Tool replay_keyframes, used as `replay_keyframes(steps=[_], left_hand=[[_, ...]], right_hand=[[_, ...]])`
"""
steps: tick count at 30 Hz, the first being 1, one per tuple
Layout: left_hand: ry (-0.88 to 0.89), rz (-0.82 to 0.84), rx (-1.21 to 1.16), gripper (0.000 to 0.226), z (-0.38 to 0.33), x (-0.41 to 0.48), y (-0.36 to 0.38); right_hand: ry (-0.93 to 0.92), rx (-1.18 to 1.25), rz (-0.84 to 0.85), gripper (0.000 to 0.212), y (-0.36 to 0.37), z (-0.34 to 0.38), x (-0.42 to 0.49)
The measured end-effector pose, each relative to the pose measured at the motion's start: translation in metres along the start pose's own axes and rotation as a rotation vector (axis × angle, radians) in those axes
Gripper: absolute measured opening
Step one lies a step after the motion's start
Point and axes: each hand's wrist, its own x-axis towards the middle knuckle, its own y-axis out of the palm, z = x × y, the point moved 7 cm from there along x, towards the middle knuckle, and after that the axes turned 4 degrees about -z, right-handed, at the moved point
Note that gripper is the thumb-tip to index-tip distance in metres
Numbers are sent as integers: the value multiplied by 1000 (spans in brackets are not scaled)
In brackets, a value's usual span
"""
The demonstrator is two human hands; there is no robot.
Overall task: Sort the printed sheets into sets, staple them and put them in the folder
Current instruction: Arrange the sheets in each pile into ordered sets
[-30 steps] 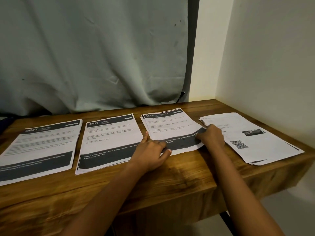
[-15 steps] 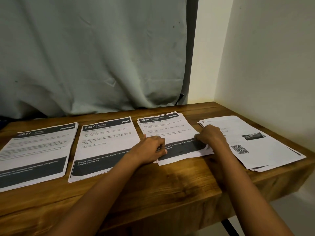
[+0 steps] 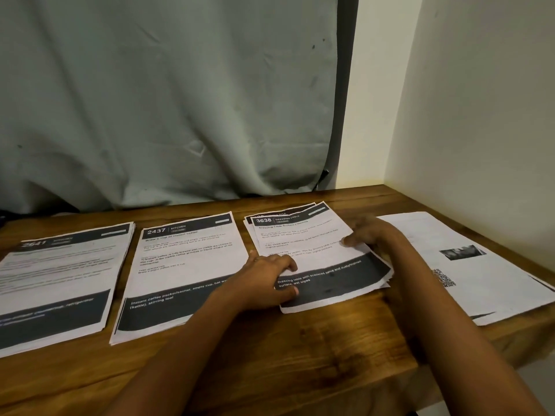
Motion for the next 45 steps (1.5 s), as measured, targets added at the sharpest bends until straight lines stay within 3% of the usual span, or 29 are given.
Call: replay_keyframes(steps=[5, 11, 17, 22, 25, 28, 31, 35, 45], left_hand=[[27, -3, 23, 46, 1, 4, 2], [10, -40, -8, 48, -1, 1, -5], [-202, -444, -474, 55, 21, -9, -36], [-416, -533, -861, 65, 40, -17, -43], [-499, -584, -1062, 55, 48, -22, -45], [-546, -668, -871, 60, 62, -34, -58], [-572, -723, -671, 59, 69, -54, -70], [-631, -767, -478, 56, 77, -75, -77], [-646, -749, -410, 58, 83, -71, -63]], right_hand=[[-38, 32, -101, 34, 9, -5, 4], [-80, 96, -212, 24, 5, -12, 3], [-83, 359, -307, 4, -12, -26, 1], [-46, 302, -173, 17, -3, -23, -5], [-68, 258, -110, 28, 11, -9, -12], [-126, 284, -78, 24, 24, 4, -17], [-192, 123, -221, 19, 24, 7, -11], [-142, -118, -351, 43, 24, -6, -11], [-86, -201, -342, 64, 31, -19, -6]])
